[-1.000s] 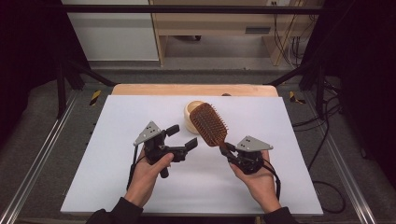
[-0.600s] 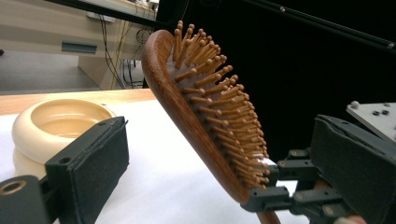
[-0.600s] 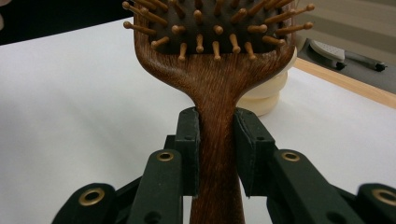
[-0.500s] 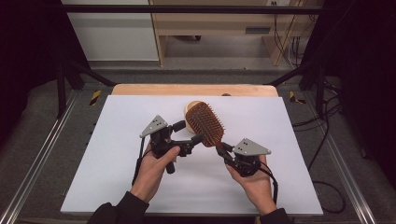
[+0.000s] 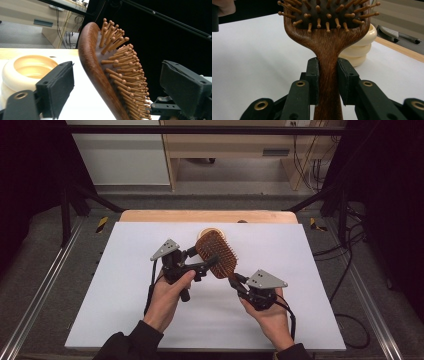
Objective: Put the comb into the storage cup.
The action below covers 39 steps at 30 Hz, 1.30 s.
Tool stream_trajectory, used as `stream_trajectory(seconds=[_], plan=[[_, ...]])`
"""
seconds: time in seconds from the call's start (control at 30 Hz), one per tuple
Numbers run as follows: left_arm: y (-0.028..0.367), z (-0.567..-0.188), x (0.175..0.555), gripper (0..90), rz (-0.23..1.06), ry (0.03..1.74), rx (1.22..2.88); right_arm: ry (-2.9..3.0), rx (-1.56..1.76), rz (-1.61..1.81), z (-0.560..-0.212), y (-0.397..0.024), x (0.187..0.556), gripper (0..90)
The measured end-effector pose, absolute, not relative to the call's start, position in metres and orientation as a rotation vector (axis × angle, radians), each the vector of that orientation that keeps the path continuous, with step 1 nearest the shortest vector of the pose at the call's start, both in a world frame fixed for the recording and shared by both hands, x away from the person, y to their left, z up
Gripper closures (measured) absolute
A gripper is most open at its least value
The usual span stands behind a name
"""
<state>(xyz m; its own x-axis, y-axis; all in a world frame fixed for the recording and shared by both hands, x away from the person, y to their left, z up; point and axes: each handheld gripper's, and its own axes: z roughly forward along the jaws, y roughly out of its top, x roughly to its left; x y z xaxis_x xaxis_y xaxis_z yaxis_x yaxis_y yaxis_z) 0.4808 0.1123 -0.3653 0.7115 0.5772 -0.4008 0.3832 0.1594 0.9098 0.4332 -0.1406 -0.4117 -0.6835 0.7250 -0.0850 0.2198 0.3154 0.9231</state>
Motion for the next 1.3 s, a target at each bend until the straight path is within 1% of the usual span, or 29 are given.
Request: stream_trajectory(seconds=[0.47, 0.5, 0.53, 0.77, 0.9, 1.03, 1.3], plan=[[0.1122, -0.3669, 0.4839, 18.7, 0.137, 0.876, 1.430, 2.092, 0.820, 1.368, -0.4122, -0.1378, 0.4322, 72.9], [0.1121, -0.3670, 0.4842, 21.6, 0.134, 0.877, 1.426, 2.092, 0.819, 1.371, -0.4123, -0.1376, 0.4322, 72.8], [0.1119, -0.3670, 0.4843, 21.6, 0.134, 0.879, 1.424, 2.092, 0.819, 1.371, -0.4123, -0.1376, 0.4322, 72.8], [0.1104, -0.3679, 0.4851, 29.5, 0.114, 0.886, 1.413, 2.094, 0.814, 1.372, -0.4129, -0.1363, 0.4321, 72.8], [0.1103, -0.3679, 0.4851, 31.9, 0.114, 0.889, 1.414, 2.092, 0.814, 1.375, -0.4131, -0.1362, 0.4320, 72.8], [0.1107, -0.3677, 0.4852, 36.2, 0.104, 0.893, 1.409, 2.092, 0.820, 1.380, -0.4139, -0.1364, 0.4325, 72.8], [0.1093, -0.3680, 0.4853, 37.6, 0.095, 0.911, 1.405, 2.092, 0.824, 1.384, -0.4147, -0.1366, 0.4332, 72.8]])
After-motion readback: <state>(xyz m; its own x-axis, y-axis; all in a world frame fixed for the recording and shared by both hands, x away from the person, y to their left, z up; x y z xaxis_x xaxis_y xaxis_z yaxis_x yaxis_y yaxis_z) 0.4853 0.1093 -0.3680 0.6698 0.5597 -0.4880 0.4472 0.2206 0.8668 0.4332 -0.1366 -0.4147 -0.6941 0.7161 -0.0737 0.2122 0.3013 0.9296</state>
